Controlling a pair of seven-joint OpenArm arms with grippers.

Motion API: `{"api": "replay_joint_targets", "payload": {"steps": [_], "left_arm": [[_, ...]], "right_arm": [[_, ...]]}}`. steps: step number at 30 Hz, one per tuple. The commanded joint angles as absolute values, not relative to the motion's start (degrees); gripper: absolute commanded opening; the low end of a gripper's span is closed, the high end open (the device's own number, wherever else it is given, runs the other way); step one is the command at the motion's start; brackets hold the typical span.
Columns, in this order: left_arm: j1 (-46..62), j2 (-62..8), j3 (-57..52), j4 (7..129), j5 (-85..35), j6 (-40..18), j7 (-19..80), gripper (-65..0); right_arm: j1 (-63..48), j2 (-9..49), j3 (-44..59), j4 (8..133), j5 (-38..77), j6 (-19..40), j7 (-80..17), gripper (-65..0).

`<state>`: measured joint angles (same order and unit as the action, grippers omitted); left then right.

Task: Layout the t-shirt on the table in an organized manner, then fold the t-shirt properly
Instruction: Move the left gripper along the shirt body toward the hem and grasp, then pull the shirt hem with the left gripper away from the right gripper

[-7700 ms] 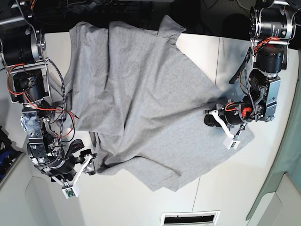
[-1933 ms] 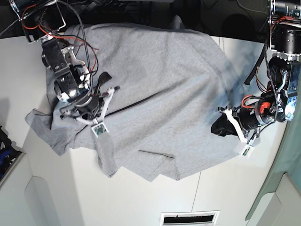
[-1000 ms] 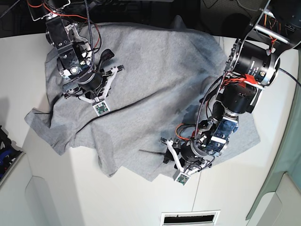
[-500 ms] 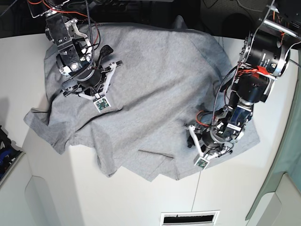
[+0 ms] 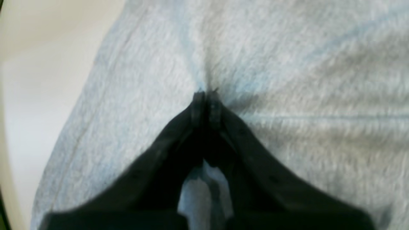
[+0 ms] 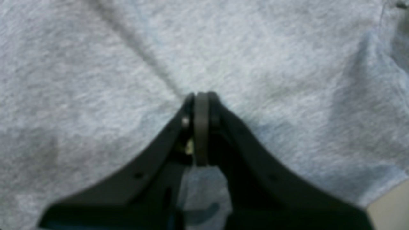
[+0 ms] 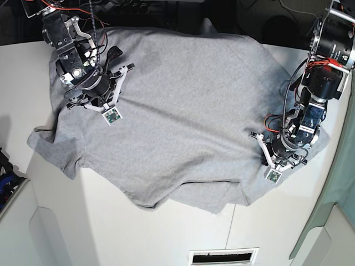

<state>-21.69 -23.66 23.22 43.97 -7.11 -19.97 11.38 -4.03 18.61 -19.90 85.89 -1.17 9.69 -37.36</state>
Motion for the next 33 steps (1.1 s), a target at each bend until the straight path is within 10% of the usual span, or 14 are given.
{"api": "replay_joint_targets", "payload": {"steps": [1,18,25,33], "left_arm": [[-20.3,-24.4,23.3,46.6,-6.7,-21.7,14.5,-65.0],[4.0,-28.4,23.2,84.7,-10.1,-21.9,20.0,-65.0],[1.2,-28.4,16.6,96.1,-15.2,-18.2,24.1,-39.0],[-8.8,-26.4,10.7,86.5,-26.7,-18.2,23.3,-36.7]], "right_arm": [[-4.3,19.7,-19.8,86.0,-0.8,10.9,-39.9,-65.0],[-4.3,20.0,-19.8,86.0,0.0,11.2,-39.4,-65.0],[-4.3,20.0,-19.8,86.0,0.0,11.2,-39.4,-65.0],[-4.3,20.0,-19.8,86.0,0.0,11.2,-39.4,-65.0]]}}
